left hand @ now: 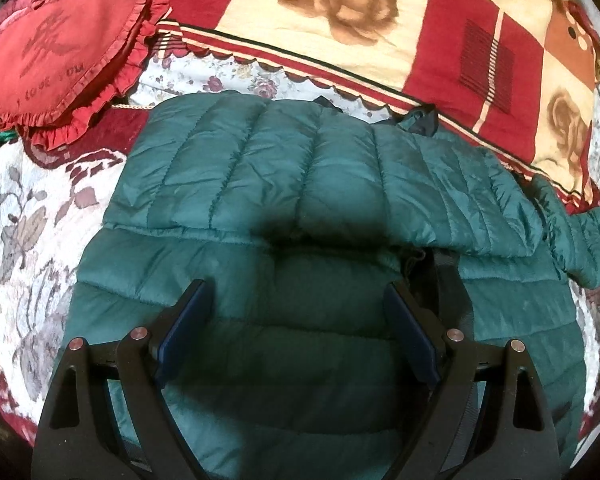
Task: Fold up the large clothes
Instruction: 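Lift the sleeve with the right tool and carry it toward the left tool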
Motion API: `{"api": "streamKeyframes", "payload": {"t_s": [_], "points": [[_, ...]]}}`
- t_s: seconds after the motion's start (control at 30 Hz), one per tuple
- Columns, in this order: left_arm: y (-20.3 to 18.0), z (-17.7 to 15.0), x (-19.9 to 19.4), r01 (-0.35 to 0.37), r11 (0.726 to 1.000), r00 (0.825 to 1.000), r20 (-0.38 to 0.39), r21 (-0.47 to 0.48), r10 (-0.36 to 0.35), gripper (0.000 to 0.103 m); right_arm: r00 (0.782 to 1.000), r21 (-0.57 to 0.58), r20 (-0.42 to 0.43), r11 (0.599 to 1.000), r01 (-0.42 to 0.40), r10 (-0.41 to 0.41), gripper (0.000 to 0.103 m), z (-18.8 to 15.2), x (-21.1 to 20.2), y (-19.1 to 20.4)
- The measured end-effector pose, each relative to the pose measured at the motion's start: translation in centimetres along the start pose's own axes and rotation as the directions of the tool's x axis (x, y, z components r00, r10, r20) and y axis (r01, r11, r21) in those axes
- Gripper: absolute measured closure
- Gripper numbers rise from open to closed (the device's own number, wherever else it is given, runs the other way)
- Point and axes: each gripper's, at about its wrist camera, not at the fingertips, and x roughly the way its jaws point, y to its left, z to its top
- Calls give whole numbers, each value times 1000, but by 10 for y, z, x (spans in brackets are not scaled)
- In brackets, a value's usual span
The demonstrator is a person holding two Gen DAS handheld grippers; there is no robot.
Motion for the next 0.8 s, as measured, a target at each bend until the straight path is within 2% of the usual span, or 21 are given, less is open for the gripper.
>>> {"api": "streamKeyframes", "payload": {"t_s": [0.13,0.3,0.53,0.63,0.8], "points": [[9,-4,-6,15,999,1000,4,-36,-15,15,994,-74,-1,992,-106,106,88,-2,-26,41],[17,-4,-16,35,998,999,8,-58,-35,15,973,-165,-43,959,-230,226,88,-11,-45,105],[32,1,-37,58,994,997,53,-94,-53,15,917,-221,-162,892,-394,365,88,-38,-49,194],[39,2,-40,68,991,996,59,-113,-62,15,884,-241,-221,856,-458,411,88,-56,-45,241],[50,1,-42,71,990,996,57,-126,-64,15,835,-293,-310,790,-538,454,88,-108,-51,304]]}}
